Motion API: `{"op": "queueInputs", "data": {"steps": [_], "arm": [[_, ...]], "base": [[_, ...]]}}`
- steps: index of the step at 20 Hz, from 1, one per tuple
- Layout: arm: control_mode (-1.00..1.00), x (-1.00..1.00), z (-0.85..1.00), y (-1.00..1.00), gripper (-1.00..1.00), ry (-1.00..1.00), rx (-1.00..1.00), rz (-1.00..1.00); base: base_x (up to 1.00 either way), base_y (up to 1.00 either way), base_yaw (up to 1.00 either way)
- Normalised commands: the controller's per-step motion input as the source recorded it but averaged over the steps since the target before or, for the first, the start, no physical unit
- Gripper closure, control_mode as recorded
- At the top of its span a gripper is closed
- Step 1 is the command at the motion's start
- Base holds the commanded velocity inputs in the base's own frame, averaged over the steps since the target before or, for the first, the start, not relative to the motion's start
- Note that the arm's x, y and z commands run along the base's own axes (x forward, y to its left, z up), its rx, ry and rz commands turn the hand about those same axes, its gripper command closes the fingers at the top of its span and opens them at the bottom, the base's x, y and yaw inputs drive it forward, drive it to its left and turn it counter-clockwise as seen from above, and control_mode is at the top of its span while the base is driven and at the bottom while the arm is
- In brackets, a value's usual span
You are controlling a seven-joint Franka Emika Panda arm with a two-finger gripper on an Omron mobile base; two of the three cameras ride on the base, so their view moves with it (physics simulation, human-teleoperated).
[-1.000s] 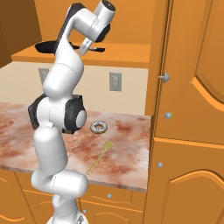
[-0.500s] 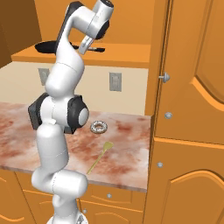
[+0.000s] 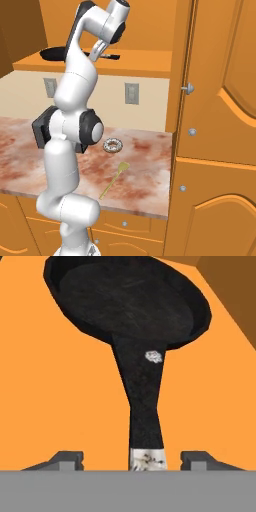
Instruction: Pick the pan from the cabinet and place it on the stove. Then turn on the stove burner for the pan.
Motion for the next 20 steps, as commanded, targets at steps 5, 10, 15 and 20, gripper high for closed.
{"op": "queueInputs", "data": {"steps": [5,10,15,20], "arm": [[-1.0,0.11,-0.36,0.04,1.0,0.0,0.0,0.0],[-1.0,0.04,-0.32,0.0,1.0,0.0,0.0,0.0],[-1.0,0.01,-0.15,0.0,1.0,-0.01,0.0,0.0],[-1.0,0.0,0.0,0.01,1.0,-0.12,0.0,0.0]], "base": [[0.0,0.0,0.0],[0.0,0.0,0.0],[0.0,0.0,0.0],[0.0,0.0,0.0]]}}
